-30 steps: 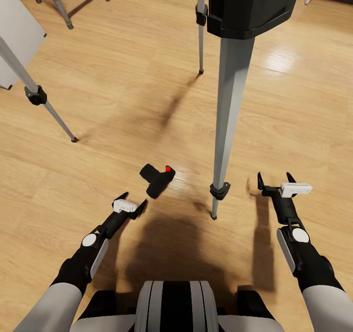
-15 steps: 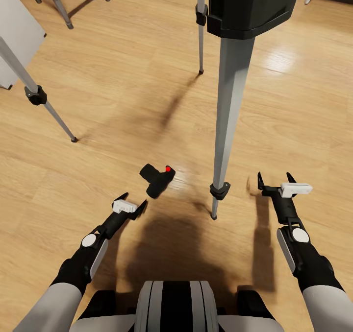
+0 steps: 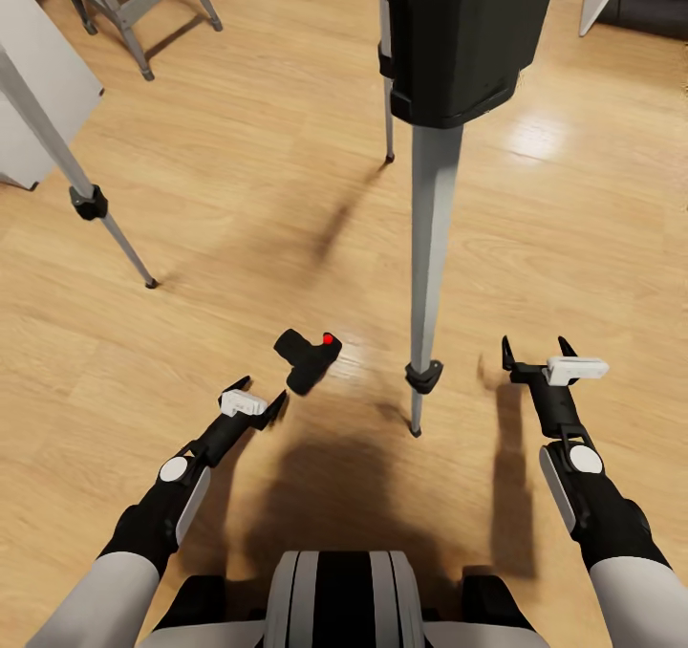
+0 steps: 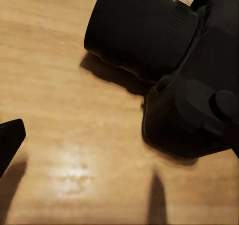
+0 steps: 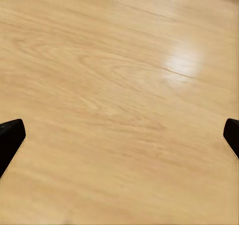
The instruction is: Attach the digital camera to the camera tripod in the bedroom.
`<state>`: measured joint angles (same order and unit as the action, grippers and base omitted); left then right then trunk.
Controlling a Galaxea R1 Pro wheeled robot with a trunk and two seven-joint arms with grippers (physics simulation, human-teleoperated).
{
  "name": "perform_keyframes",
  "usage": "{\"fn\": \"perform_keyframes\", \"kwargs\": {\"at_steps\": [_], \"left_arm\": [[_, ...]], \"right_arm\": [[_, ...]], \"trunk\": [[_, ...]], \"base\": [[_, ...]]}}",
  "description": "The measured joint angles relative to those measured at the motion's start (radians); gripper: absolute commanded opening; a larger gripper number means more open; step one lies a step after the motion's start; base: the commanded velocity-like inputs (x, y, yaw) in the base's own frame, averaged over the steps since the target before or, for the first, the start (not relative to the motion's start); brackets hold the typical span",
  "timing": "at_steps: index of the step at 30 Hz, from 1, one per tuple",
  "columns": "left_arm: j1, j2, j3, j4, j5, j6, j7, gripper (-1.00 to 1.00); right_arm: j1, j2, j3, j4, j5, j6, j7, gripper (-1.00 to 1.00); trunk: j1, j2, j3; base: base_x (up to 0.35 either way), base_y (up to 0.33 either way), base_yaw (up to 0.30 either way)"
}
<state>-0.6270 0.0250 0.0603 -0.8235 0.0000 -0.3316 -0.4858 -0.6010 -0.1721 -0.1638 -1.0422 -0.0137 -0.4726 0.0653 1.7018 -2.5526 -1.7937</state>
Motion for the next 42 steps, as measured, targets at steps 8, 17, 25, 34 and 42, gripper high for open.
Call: {"fn": "perform_keyframes", "kwargs": {"at_steps": [8,17,25,34,42], "left_arm": [[0.000,0.000,-0.003,0.002,-0.003,-0.002,-0.017,1.00],[0.001,0.000,-0.009,0.002,-0.005,-0.001,-0.157,1.00],[0.001,0.004,-0.008,0.003,-0.004,0.003,-0.265,1.00],[0.001,0.007,-0.009,0.011,-0.004,0.005,-0.298,1.00],[0.001,0.005,-0.018,0.012,-0.005,0.012,-0.305,1.00]], "right_arm": [[0.000,0.000,0.000,0.000,0.000,0.000,0.000,1.00],[0.000,0.000,0.000,0.001,0.000,0.000,0.000,1.00],[0.000,0.000,0.000,0.001,0.000,0.001,0.000,1.00],[0.000,0.000,0.000,0.002,0.000,0.001,0.000,1.00],[0.000,0.000,0.000,0.002,0.000,0.001,0.000,1.00]], "trunk": [[-0.002,0.001,0.019],[-0.002,0.001,0.019],[-0.002,0.001,0.019],[-0.002,0.001,0.019],[0.000,0.000,0.004]], "base": [[0.000,0.000,0.000],[0.000,0.000,0.000],[0.000,0.000,0.000],[0.000,0.000,0.000],[0.000,0.000,0.000]]}}
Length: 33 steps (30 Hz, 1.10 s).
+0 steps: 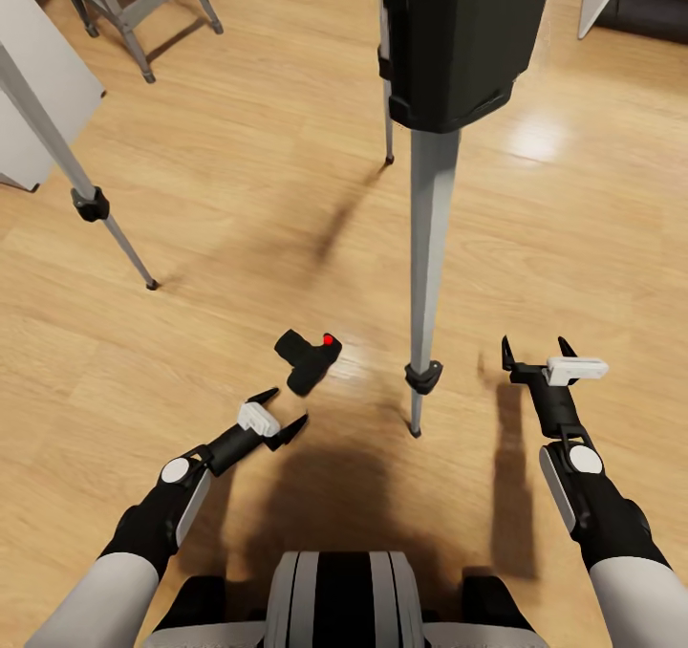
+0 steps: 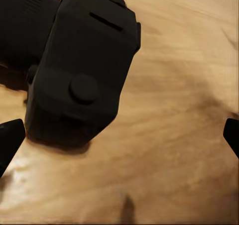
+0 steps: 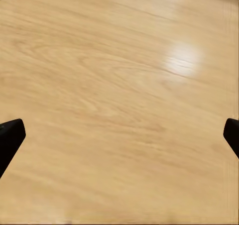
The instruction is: Attach the digital camera to the camera tripod in the bedroom.
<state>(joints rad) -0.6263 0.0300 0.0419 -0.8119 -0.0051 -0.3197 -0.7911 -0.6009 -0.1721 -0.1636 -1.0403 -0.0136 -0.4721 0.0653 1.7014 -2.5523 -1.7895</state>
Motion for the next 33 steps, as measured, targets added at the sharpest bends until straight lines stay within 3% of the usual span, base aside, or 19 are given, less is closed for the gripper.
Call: {"fn": "perform_keyframes", "kwargs": {"at_steps": [11,33], "left_arm": [[0.000,-0.001,-0.009,-0.001,0.000,0.002,0.000,1.00],[-0.001,-0.007,-0.004,-0.028,-0.001,-0.009,0.029,1.00]], "right_arm": [[0.000,0.000,0.000,0.000,0.000,-0.001,0.000,1.00],[0.000,0.000,0.000,0.000,0.000,-0.001,0.000,1.00]], "trunk": [[0.005,-0.003,-0.043],[0.015,-0.008,-0.043]], "base": [[0.000,0.000,0.000],[0.000,0.000,0.000]]}}
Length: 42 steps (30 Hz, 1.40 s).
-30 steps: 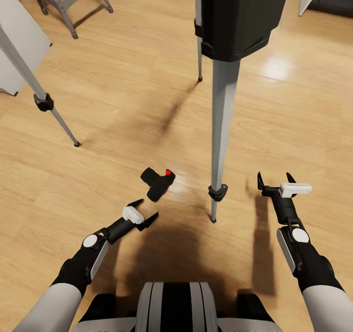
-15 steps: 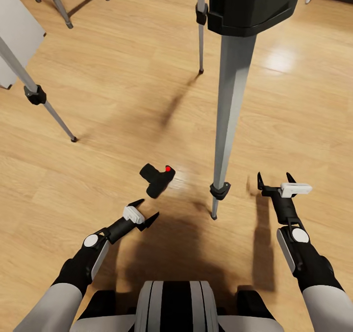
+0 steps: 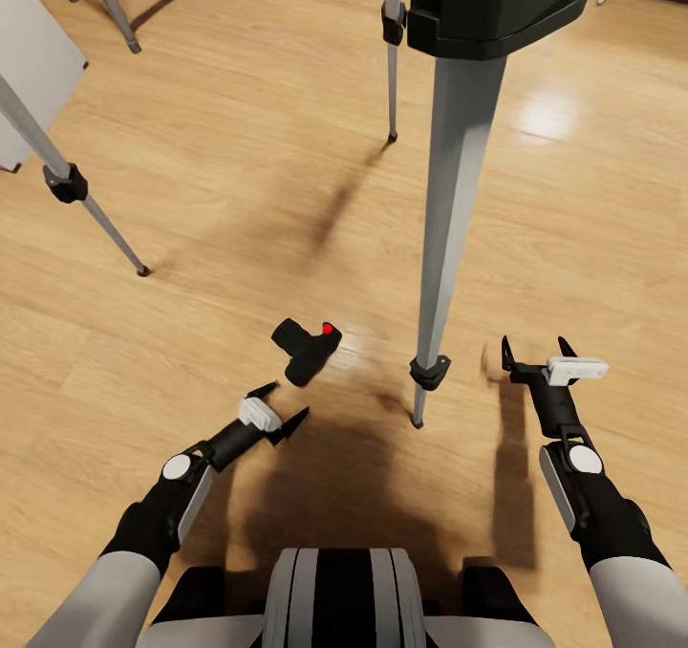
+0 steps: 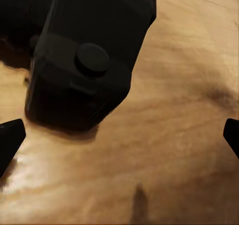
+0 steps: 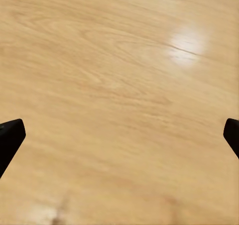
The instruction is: Attach the digital camera to the camera tripod in the bedroom.
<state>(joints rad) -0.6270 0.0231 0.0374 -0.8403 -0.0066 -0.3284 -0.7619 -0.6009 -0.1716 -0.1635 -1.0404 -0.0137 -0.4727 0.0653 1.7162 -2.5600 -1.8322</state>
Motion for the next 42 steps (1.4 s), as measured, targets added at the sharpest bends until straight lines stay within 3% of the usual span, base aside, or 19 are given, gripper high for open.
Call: {"fn": "perform_keyframes", "kwargs": {"at_steps": [11,22,30,42], "left_arm": [[0.000,0.004,-0.001,-0.082,0.000,-0.002,0.021,1.00],[0.000,0.006,-0.002,-0.096,0.000,-0.003,0.022,1.00],[0.000,0.025,-0.001,-0.100,0.000,-0.011,0.020,1.00],[0.000,0.031,-0.003,-0.086,0.001,-0.143,0.017,1.00]], "right_arm": [[0.000,0.000,0.000,0.001,0.000,0.001,0.000,1.00],[0.000,0.000,0.000,0.003,0.000,0.001,0.000,1.00],[0.000,0.000,0.000,0.003,0.000,0.000,0.000,1.00],[0.000,0.000,0.000,0.003,0.000,0.001,0.000,1.00]], "trunk": [[0.005,-0.003,0.000],[0.010,-0.005,0.000],[0.013,-0.007,0.000],[0.013,-0.007,0.000]], "base": [[0.000,0.000,0.000],[0.000,0.000,0.000],[0.000,0.000,0.000],[0.000,0.000,0.000]]}}
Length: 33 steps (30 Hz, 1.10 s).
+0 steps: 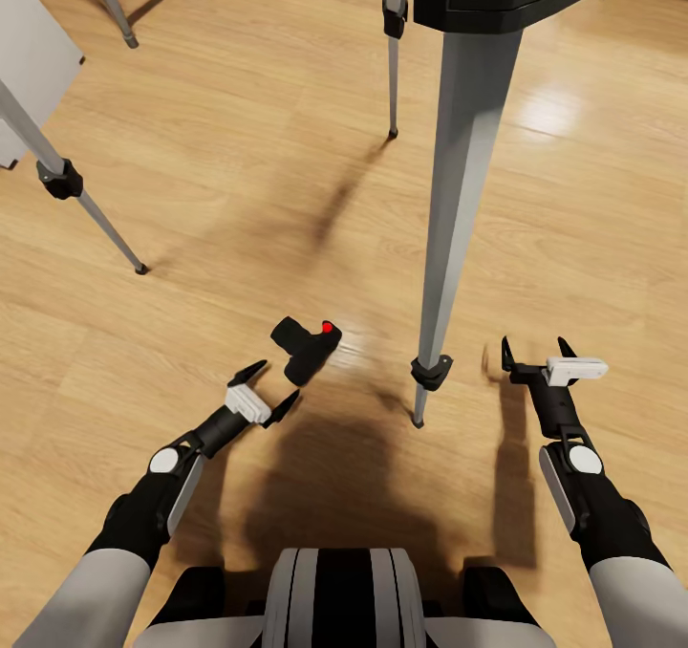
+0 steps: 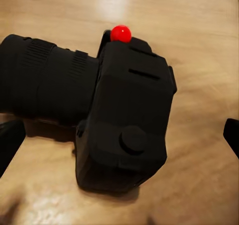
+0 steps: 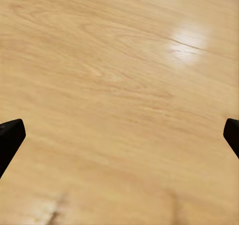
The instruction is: Attach the digital camera to the camera tripod in the bedroom.
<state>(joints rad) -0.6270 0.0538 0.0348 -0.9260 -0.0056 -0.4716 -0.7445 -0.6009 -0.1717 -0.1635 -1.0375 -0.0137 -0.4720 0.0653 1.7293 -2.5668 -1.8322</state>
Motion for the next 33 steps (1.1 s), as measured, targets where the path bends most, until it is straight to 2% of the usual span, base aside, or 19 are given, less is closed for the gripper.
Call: {"fn": "perform_keyframes", "kwargs": {"at_steps": [3,17,25,33], "left_arm": [[0.000,0.001,0.000,0.009,0.000,-0.031,0.000,1.00],[0.000,0.003,0.001,0.058,0.000,-0.091,-0.001,1.00],[0.000,0.003,0.000,0.091,0.000,-0.165,-0.001,1.00],[0.000,0.004,0.001,0.127,0.000,-0.190,0.002,1.00]], "right_arm": [[0.000,0.000,0.000,0.000,0.000,0.000,0.000,1.00],[0.000,0.000,0.000,0.000,0.000,0.000,0.000,1.00],[0.000,0.000,0.000,0.001,0.000,0.001,0.000,1.00],[0.000,0.000,0.000,0.002,0.000,0.000,0.000,1.00]], "trunk": [[0.000,0.000,0.000],[0.000,0.000,0.000],[0.000,0.000,0.000],[0.000,0.000,0.000]], "base": [[0.000,0.000,0.000],[0.000,0.000,0.000],[0.000,0.000,0.000],[0.000,0.000,0.000]]}}
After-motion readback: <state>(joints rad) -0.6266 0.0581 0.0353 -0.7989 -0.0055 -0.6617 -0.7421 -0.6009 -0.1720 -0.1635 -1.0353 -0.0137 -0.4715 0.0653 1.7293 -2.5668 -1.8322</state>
